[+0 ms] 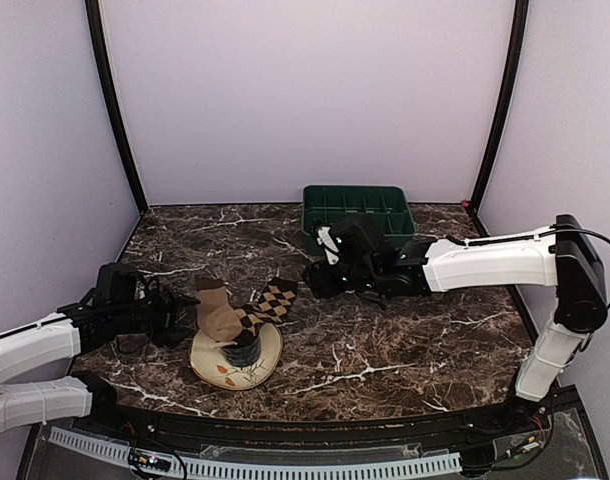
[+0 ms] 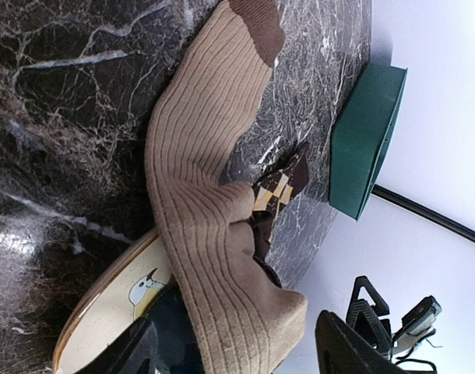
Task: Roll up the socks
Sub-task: Pick up the sock from the center of the board.
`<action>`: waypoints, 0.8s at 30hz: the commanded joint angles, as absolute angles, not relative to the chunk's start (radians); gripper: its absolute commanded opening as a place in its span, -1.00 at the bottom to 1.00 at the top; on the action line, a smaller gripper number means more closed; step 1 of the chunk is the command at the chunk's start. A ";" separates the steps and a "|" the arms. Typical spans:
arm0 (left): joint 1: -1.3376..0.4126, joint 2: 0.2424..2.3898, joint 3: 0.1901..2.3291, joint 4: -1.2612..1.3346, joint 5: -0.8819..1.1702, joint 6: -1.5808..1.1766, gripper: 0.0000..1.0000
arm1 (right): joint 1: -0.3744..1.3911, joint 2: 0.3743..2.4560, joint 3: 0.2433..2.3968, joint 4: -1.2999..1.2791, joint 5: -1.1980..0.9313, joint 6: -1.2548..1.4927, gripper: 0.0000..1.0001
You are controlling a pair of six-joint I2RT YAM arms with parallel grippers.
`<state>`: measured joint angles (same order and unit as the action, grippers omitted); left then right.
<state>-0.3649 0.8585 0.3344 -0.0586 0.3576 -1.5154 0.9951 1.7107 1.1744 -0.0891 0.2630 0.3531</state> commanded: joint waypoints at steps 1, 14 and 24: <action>-0.373 0.892 0.307 0.014 0.404 -1.557 0.35 | 1.005 1.718 1.195 -0.053 0.279 0.349 0.32; -0.395 0.967 0.286 0.132 0.423 -1.598 -0.04 | 1.007 1.726 1.203 -0.055 0.268 0.351 0.32; -0.402 0.993 0.273 0.184 0.416 -1.612 -0.49 | 1.012 1.738 1.213 -0.061 0.265 0.351 0.32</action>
<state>-0.3958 0.9947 0.2901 0.1432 0.4110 -1.6093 0.9974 1.7195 1.1835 -0.0891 0.2623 0.3527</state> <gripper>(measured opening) 0.311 0.660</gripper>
